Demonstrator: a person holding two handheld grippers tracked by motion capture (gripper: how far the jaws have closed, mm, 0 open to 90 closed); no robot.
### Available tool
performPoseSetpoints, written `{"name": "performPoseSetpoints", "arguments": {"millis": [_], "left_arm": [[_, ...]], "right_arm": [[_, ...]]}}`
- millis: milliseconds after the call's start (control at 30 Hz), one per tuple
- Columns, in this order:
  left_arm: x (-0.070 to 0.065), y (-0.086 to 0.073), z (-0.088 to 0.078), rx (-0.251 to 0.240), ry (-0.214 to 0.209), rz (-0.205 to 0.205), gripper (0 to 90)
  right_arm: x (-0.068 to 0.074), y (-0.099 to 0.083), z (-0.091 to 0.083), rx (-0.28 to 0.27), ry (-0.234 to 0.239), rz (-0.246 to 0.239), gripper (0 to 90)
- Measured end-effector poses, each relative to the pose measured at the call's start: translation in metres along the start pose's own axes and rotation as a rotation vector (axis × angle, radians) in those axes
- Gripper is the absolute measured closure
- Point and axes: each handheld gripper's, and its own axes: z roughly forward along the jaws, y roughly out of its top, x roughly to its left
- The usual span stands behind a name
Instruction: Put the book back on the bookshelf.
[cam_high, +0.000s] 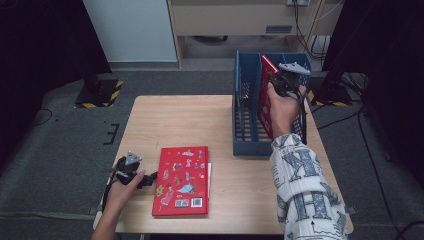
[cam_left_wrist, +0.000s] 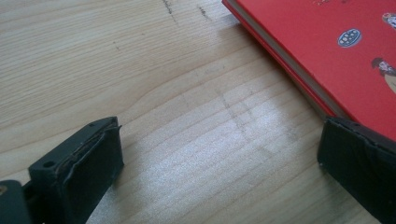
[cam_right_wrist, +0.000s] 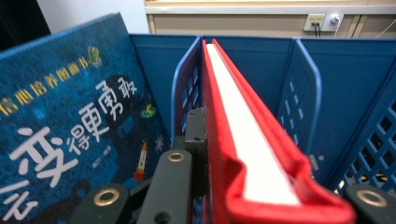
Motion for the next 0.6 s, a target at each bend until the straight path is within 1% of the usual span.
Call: {"name": "performPoseSetpoints", "arguments": {"millis": [33,133,167,200,333,400,600], "left_arm": [[0.0,0.0,0.0,0.006,0.0,0.007,0.0],[0.001,0.0,0.0,0.007,0.0,0.009,0.0],[0.001,0.0,0.0,0.007,0.0,0.008,0.0],[0.001,0.0,0.0,0.007,0.0,0.008,0.0],[0.001,0.0,0.0,0.006,0.0,0.008,0.0],[0.001,0.0,0.0,0.006,0.0,0.008,0.0],[0.001,0.0,0.0,0.006,0.0,0.008,0.0]], "right_arm": [[0.0,-0.001,0.001,-0.001,0.0,0.001,79.2],[0.0,-0.008,0.004,0.001,-0.001,0.007,79.2],[0.0,-0.01,0.005,0.005,-0.007,-0.004,79.2],[0.001,-0.013,0.006,0.001,-0.003,-0.005,79.1],[-0.001,-0.019,0.01,0.001,-0.005,0.009,79.2],[-0.001,-0.022,0.012,-0.002,-0.007,0.017,79.2],[0.0,-0.027,0.015,-0.013,-0.003,0.016,79.1]]}}
